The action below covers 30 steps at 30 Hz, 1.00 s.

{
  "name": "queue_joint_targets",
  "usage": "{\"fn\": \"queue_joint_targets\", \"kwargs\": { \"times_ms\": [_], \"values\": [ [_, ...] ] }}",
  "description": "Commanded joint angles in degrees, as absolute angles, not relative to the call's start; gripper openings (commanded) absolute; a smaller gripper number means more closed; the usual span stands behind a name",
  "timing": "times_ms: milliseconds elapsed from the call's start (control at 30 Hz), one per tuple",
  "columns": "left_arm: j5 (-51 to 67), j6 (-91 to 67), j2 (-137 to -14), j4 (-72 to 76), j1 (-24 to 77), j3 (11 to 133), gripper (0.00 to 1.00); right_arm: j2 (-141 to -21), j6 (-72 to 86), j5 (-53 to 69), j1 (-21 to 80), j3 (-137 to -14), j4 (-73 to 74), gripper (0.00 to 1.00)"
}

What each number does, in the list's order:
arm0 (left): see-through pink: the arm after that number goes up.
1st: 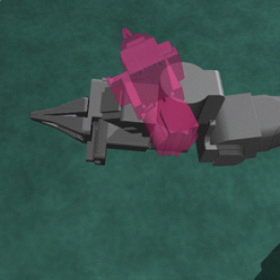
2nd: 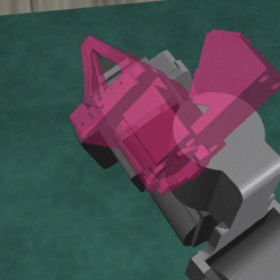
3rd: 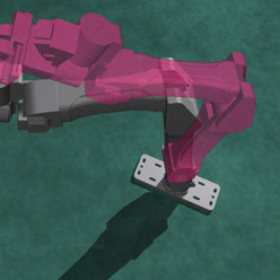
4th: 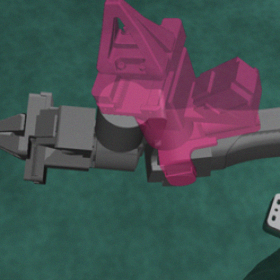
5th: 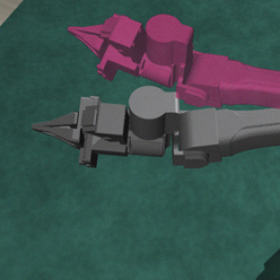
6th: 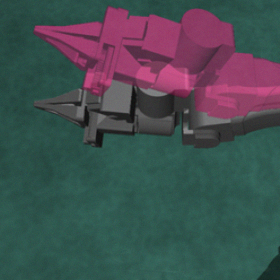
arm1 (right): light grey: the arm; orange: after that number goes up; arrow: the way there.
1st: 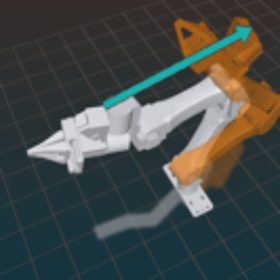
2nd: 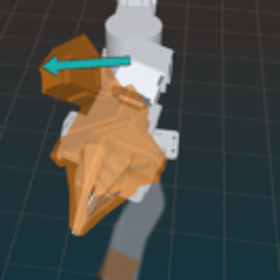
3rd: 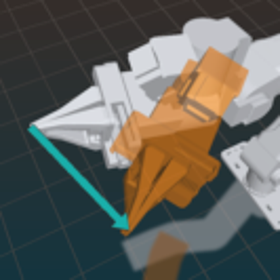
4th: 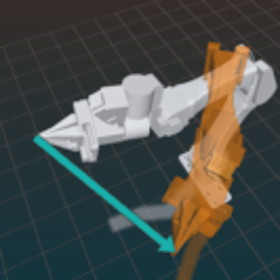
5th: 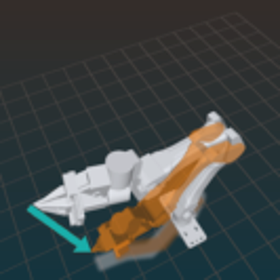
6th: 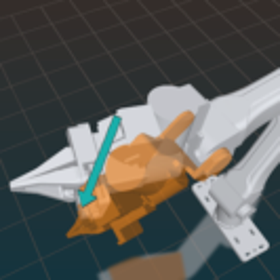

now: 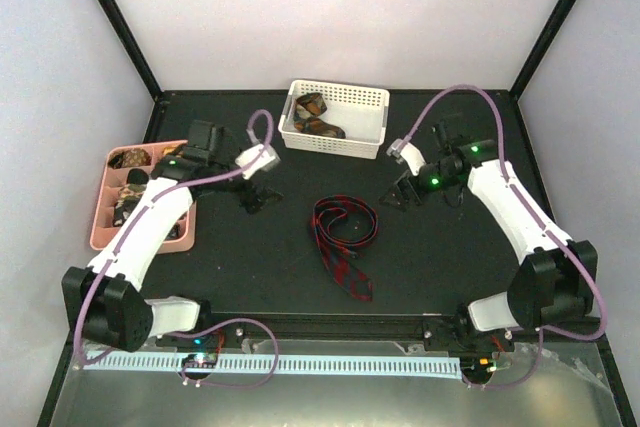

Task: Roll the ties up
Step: Place the tie at the center of the board, then pick up the tie from the center of the board.

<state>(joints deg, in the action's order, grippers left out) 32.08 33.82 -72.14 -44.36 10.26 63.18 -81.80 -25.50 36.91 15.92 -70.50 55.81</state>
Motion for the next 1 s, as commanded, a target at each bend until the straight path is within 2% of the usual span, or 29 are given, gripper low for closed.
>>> {"fn": "queue_joint_targets", "kwargs": {
  "times_ms": [0,100,167,333,567,733,833,967],
  "values": [
    [36.44,43.2,-74.94,-48.42,18.47,62.97,0.99,-79.43,-29.32,40.18,13.24,-65.58,53.67,0.81],
    [35.82,44.52,-77.5,-47.79,23.78,62.82,0.97,-77.85,-33.29,41.05,13.74,-60.33,51.25,0.73],
    [36.09,42.66,-78.94,-47.19,24.88,63.67,0.96,-76.45,-33.27,39.64,16.36,-56.87,47.36,0.71],
    [36.52,36.91,-80.69,-47.19,23.66,65.22,0.93,-78.35,-32.02,32.22,27.04,-54.91,42.46,0.66],
    [35.05,35.8,-75.93,-45.79,20.78,60.8,0.94,-84.94,-35.75,23.43,36.85,-53.11,36.73,0.64],
    [35.59,34.46,-74.32,-46.02,17.95,60.78,0.94,-91.93,-33.88,23.21,37.92,-58.38,37.46,0.5],
    [35.51,34.63,-73.74,-46.02,17.18,60.22,0.95,-92.55,-38.68,21.33,37.97,-57.86,39.39,0.5],
    [36.18,34.34,-73.74,-45.55,16.94,59.99,0.95,-92.53,-46.24,19.44,37.89,-57.17,43.44,0.55]
  ]
}}
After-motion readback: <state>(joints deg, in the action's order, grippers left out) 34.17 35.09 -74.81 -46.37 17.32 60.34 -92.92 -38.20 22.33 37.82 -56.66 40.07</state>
